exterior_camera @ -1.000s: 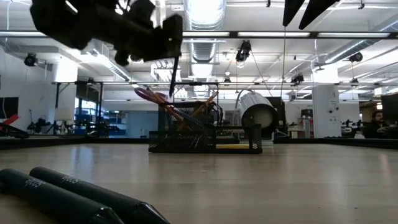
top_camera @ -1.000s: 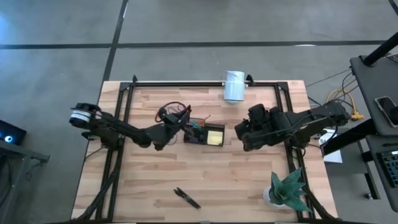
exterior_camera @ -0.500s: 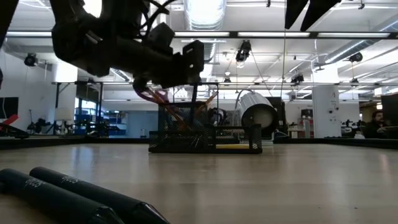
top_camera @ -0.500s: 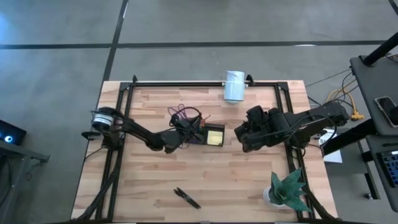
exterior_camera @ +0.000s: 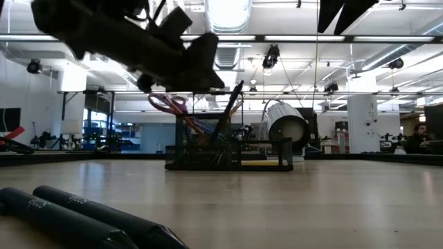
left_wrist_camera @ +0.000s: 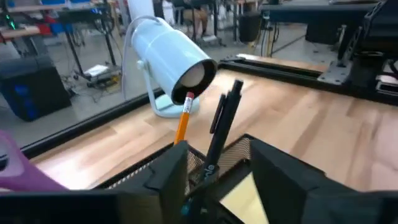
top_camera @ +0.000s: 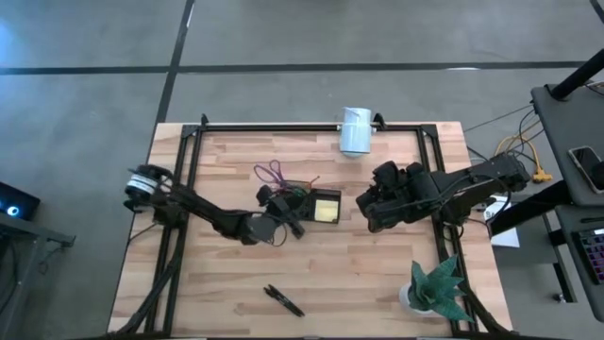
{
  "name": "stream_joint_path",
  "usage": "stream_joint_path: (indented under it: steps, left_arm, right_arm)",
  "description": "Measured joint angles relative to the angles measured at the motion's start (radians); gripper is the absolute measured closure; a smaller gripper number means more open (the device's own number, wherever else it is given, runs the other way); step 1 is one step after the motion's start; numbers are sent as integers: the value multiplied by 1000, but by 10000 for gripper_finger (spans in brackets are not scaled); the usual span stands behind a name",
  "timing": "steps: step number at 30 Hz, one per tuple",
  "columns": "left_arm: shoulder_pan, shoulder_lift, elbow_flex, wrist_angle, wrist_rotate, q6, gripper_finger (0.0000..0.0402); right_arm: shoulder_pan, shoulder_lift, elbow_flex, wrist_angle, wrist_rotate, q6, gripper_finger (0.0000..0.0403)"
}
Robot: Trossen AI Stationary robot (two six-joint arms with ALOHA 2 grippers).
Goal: Pick and place office supplies into organizer
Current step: Put the left black pen into the black desk organizer
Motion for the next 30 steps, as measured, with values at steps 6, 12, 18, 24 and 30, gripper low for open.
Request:
stream_joint_path:
  steps: [6, 12, 18, 24, 30]
  left_arm:
    - [-55, -132, 6, -366, 128, -290, 185]
    - [-141, -290, 1, -631, 755, -511, 191]
    - [-241, -332, 15, -736, 787, -1058, 236]
    - [-393, -281, 124, -751, 788, -541, 297]
    - [-440, -107, 287, -968, 781, -383, 317]
  right_arm:
    - [0, 0, -2, 0, 26, -12, 184]
    - [0, 0, -3, 0, 25, -103, 184]
    - [0, 0, -5, 0, 21, -201, 184]
    - [29, 0, -10, 4, -21, -361, 184]
    - [44, 0, -31, 6, -26, -331, 184]
